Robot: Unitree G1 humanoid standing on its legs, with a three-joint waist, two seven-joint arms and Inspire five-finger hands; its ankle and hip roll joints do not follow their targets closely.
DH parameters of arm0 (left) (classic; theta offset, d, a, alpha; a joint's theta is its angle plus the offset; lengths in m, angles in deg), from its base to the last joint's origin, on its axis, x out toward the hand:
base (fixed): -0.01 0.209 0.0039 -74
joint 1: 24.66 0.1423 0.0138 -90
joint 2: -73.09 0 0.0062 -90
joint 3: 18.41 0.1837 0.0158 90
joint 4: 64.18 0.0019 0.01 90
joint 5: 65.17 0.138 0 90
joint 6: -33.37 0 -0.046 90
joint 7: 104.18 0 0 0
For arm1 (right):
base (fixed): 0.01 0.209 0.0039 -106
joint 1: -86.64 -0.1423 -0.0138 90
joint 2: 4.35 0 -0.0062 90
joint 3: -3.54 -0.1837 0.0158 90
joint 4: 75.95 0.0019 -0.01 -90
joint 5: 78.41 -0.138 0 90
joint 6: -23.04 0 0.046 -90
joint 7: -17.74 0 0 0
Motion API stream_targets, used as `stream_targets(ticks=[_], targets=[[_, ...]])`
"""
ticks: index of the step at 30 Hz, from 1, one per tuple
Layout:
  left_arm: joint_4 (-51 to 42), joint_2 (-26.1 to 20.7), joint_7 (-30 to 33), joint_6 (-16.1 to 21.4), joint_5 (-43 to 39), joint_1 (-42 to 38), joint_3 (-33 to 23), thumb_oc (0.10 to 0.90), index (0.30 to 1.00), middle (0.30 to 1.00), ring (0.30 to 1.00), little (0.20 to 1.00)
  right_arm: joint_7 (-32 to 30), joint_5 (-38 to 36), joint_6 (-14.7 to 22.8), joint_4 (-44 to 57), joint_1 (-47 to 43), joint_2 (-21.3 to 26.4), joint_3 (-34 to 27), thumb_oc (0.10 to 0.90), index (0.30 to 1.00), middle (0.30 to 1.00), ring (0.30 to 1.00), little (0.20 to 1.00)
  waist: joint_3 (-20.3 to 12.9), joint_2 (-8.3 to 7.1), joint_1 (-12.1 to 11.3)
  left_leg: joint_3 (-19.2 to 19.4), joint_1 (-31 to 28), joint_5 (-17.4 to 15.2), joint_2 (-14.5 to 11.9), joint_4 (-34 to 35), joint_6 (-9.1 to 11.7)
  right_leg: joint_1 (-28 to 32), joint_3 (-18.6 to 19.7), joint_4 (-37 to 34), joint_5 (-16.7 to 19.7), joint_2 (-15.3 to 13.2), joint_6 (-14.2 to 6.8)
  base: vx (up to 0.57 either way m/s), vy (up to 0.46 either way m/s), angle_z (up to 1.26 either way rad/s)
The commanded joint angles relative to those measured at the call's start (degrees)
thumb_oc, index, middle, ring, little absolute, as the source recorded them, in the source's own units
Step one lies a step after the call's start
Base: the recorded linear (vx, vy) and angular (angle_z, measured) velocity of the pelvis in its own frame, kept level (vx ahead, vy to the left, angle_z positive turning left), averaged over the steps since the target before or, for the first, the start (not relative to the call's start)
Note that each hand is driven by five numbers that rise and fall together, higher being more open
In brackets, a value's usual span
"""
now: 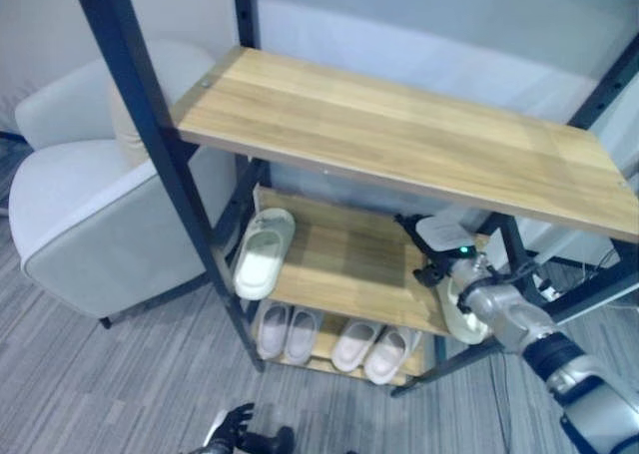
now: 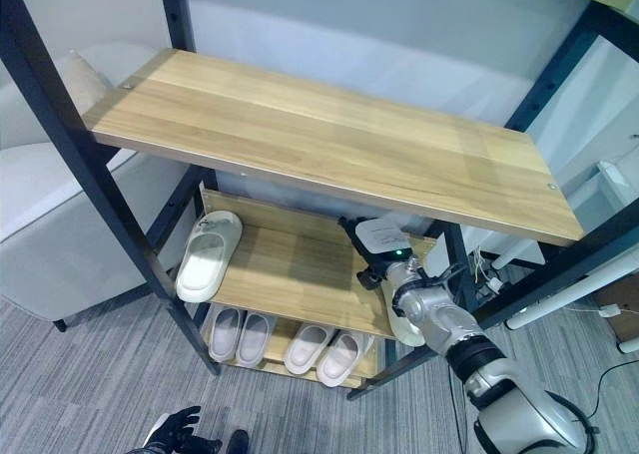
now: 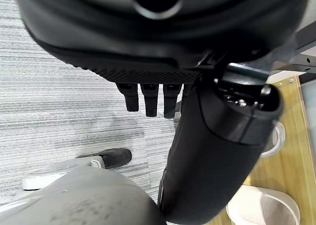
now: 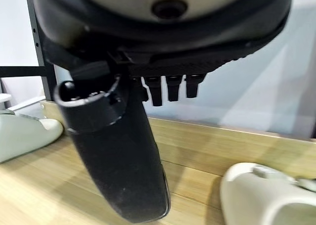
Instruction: Arrange the slippers neatly on the shoe rack.
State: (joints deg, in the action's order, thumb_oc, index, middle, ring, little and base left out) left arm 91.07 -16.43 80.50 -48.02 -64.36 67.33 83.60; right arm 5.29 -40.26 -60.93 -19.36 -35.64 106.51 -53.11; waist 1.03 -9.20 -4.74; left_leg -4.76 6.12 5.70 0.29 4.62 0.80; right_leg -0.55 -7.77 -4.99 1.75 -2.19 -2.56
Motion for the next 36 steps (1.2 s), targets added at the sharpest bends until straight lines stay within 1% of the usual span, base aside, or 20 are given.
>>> stream_targets(ticks=[1,3,4,5,6,14,18,20,23,24,25,26,27,28,29,30,33,36], targets=[[4.0,2.5,0.3,0.4,1.8,-1.7,3.1,0.8,0.9,0.9,0.9,0.9,-2.4,0.4,-0.4,5.3,-3.6,7.1,-5.5,0.8,0.9,0.9,0.9,0.9,-0.9,0.35,-0.5,0.5,-4.2,-6.8,-0.4,0.4,1.0,0.2,0.1,0.4,-1.4,-0.6,-3.6,0.01,0.025,-0.05],[4.0,2.6,0.1,0.5,2.1,-1.6,2.9,0.8,0.9,0.9,0.9,0.9,-2.0,0.6,-0.2,5.9,-1.8,8.4,-6.4,0.8,0.9,0.9,0.9,0.9,-0.9,0.48,-0.2,0.7,-4.3,-6.8,-0.3,0.4,1.0,0.1,0.2,0.4,-1.3,-0.7,-3.7,0.01,0.022,-0.05],[4.2,2.6,0.0,0.5,2.3,-1.7,2.6,0.8,0.9,0.9,0.9,0.9,-1.3,0.9,-0.1,6.5,-0.6,9.9,-7.0,0.8,0.9,0.9,0.9,0.9,-0.8,0.53,0.1,0.9,-4.1,-6.2,-0.2,0.4,0.9,-0.3,0.3,0.5,-0.7,-0.9,-3.7,0.01,0.023,-0.04],[4.2,2.6,0.0,0.4,2.3,-1.7,2.7,0.8,0.9,0.9,0.9,0.9,-1.3,0.9,-0.1,6.6,-0.5,9.9,-7.0,0.8,0.9,0.9,0.9,0.9,-0.9,0.58,0.1,0.9,-4.3,-7.0,-0.3,0.4,1.0,0.0,0.4,0.4,-1.2,-0.8,-3.8,0.02,0.026,-0.05],[4.1,2.7,-0.2,0.5,2.4,-1.7,2.7,0.8,0.9,0.9,0.9,0.9,-0.9,1.1,-0.1,6.4,0.2,11.0,-7.2,0.8,0.9,0.9,0.9,0.9,-0.9,0.76,0.3,1.1,-4.4,-7.1,-0.3,0.4,1.0,-0.1,0.6,0.4,-1.2,-0.9,-3.8,0.06,0.009,-0.05],[4.1,2.6,-0.6,0.6,2.2,-1.6,2.7,0.8,0.9,0.9,0.9,0.9,0.6,1.2,0.2,6.1,1.3,13.9,-6.7,0.8,0.9,0.9,0.9,0.9,-0.8,1.11,1.0,1.4,-4.0,-7.1,-0.2,0.4,1.0,-0.8,1.0,0.2,-0.9,-1.1,-4.0,0.0,0.014,-0.05],[4.0,2.5,-0.8,0.8,2.2,-1.3,3.1,0.8,0.9,0.9,0.9,0.9,1.3,1.6,0.1,3.5,0.5,14.1,-4.8,0.8,0.9,0.9,0.9,0.9,-0.3,1.2,0.8,1.4,-3.6,-7.0,-0.1,0.4,1.1,-1.1,1.0,0.2,-0.8,-1.2,-4.1,0.0,0.0,0.0],[4.0,2.5,-0.9,0.8,1.8,-1.2,3.4,0.8,0.9,0.9,0.9,0.9,1.6,1.2,-0.1,0.9,-1.3,13.2,-3.0,0.8,0.9,0.9,0.9,0.9,0.0,1.21,0.6,1.4,-3.1,-6.8,-0.1,0.4,1.1,-1.6,1.0,0.2,-0.7,-1.3,-4.1,0.0,0.0,0.0],[3.9,2.4,-0.8,0.8,1.5,-1.3,3.6,0.8,0.9,0.9,0.9,0.9,1.8,0.8,-0.3,-0.7,-2.6,12.3,-1.9,0.8,0.9,0.9,0.9,0.9,0.3,1.2,0.4,1.4,-2.7,-6.6,0.0,0.4,1.1,-1.9,1.0,0.2,-0.6,-1.3,-4.1,0.0,0.0,0.0],[3.9,2.3,-0.8,0.9,1.5,-1.3,3.7,0.8,0.9,0.9,0.9,0.9,1.8,0.6,-0.5,-1.8,-3.1,11.8,-1.4,0.67,0.705,0.705,0.705,0.705,0.5,1.18,0.3,1.3,-2.5,-6.5,0.0,0.4,1.1,-2.0,1.0,0.2,-0.5,-1.3,-4.1,0.0,0.0,0.0],[3.9,2.3,-0.8,0.9,1.4,-1.3,3.8,0.8,0.9,0.9,0.9,0.9,1.9,0.5,-0.5,-2.5,-3.4,11.5,-1.0,0.621,0.632,0.632,0.632,0.632,0.6,1.15,0.2,1.3,-2.4,-6.4,0.0,0.4,1.1,-2.1,0.9,0.2,-0.5,-1.4,-4.1,0.0,0.0,0.0],[4.0,2.3,-0.7,0.9,1.2,-1.4,4.0,0.8,0.9,0.9,0.9,0.9,2.0,0.3,-0.6,-3.4,-3.9,11.0,-0.5,0.609,0.613,0.613,0.613,0.613,0.6,1.12,0.0,1.2,-2.2,-6.4,0.1,0.4,1.1,-2.2,0.8,0.2,-0.4,-1.4,-4.0,0.0,0.0,0.0],[4.0,2.3,-0.7,0.9,1.1,-1.4,4.0,0.8,0.9,0.9,0.9,0.9,2.1,0.3,-0.8,-4.6,-4.5,10.5,0.1,0.616,0.625,0.625,0.625,0.625,0.7,1.1,-0.1,1.2,-2.1,-6.3,0.1,0.4,1.1,-2.2,0.7,0.2,-0.4,-1.4,-4.0,0.0,0.0,0.0],[4.0,2.2,-0.7,1.0,0.9,-1.5,4.1,0.8,0.9,0.9,0.9,0.9,2.3,0.4,-0.9,-6.1,-4.9,9.9,1.0,0.588,0.582,0.582,0.582,0.582,0.7,1.06,-0.2,1.1,-2.1,-6.2,0.1,0.4,1.1,-2.3,0.6,0.2,-0.5,-1.3,-4.0,0.0,0.0,0.0],[3.9,2.1,-0.6,1.0,0.7,-1.5,4.3,0.8,0.9,0.9,0.9,0.9,2.7,0.6,-1.1,-8.2,-5.9,8.9,2.3,0.582,0.573,0.573,0.573,0.573,0.9,1.02,-0.4,0.9,-1.9,-6.2,0.1,0.4,1.1,-2.4,0.5,0.2,-0.5,-1.4,-3.9,0.0,0.0,0.0],[3.9,2.1,-0.6,1.0,0.7,-1.5,4.2,0.8,0.9,0.9,0.9,0.9,2.6,0.6,-1.1,-8.3,-6.0,8.9,2.4,0.4,0.3,0.3,0.3,0.3,0.9,1.02,-0.3,0.9,-1.9,-6.2,0.1,0.4,1.1,-2.4,0.5,0.2,-0.5,-1.4,-3.9,0.0,0.0,0.0],[3.8,2.2,-0.4,1.1,0.6,-1.4,4.4,0.8,0.9,0.9,0.9,0.9,2.9,0.3,-1.1,-10.0,-6.9,8.0,3.3,0.4,0.3,0.3,0.3,0.3,0.9,1.01,-0.5,0.6,-1.7,-6.1,0.1,0.4,1.2,-2.4,0.2,0.1,-0.5,-1.4,-3.9,0.01,0.005,0.11],[4.0,2.3,-0.3,1.0,0.5,-1.3,4.4,0.8,0.9,0.9,0.9,0.9,2.7,-0.2,-1.0,-9.6,-7.4,7.4,3.2,0.4,0.3,0.3,0.3,0.3,0.9,0.99,-0.5,0.6,-1.7,-6.1,0.1,0.4,1.2,-2.4,0.1,0.1,-0.4,-1.5,-3.9,0.02,-0.001,0.05]])
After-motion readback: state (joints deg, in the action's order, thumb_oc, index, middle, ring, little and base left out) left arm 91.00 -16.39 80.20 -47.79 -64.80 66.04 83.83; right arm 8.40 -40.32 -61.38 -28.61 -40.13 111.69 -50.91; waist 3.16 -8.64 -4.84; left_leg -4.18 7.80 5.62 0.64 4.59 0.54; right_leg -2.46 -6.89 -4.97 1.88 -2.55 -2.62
